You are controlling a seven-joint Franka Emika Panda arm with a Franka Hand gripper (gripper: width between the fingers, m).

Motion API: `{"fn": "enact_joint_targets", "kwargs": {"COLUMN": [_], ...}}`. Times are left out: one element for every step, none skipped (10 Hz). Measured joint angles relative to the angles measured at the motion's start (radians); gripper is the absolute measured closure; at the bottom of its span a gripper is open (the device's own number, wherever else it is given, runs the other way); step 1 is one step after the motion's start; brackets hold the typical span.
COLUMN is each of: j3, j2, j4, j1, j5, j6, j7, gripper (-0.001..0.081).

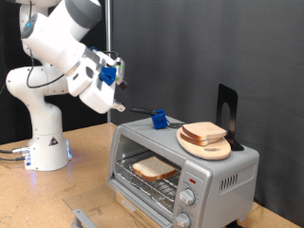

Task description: Make a piece of toast with the oven

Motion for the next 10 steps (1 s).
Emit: {"fn": "enact_joint_targets", "kwargs": {"j3": [0.003, -0.002, -0.022, -0.047, -0.068, -0.084, -0.099, -0.107, -0.104, -0.101], "j2": [-0.001, 0.002, 0.014, 0.039, 0.069, 0.098, 0.121, 0.132, 0.132, 0.136], "j4": [-0.002, 0.001, 0.022, 0.055, 0.086, 0.115, 0.131, 0.135, 0.135, 0.141], "j1": [0.0, -0.002, -0.009, -0.021, -0.035, -0.049, -0.063, -0.071, -0.07, -0.071], "j5": [0.001, -0.01, -0.037, -0.061, -0.085, -0.113, -0.112, -0.104, -0.106, -0.16], "j6": [0.007, -0.037, -0.132, -0.224, -0.286, -0.326, -0.324, -0.323, -0.324, -0.366], "j7": [0.0, 0.026, 0.085, 0.148, 0.199, 0.245, 0.255, 0.255, 0.254, 0.322], "gripper": [0.0124, 0.0124, 0.0124, 0.0124, 0.0124, 0.0124, 0.0124, 0.0124, 0.0124, 0.0124]}}
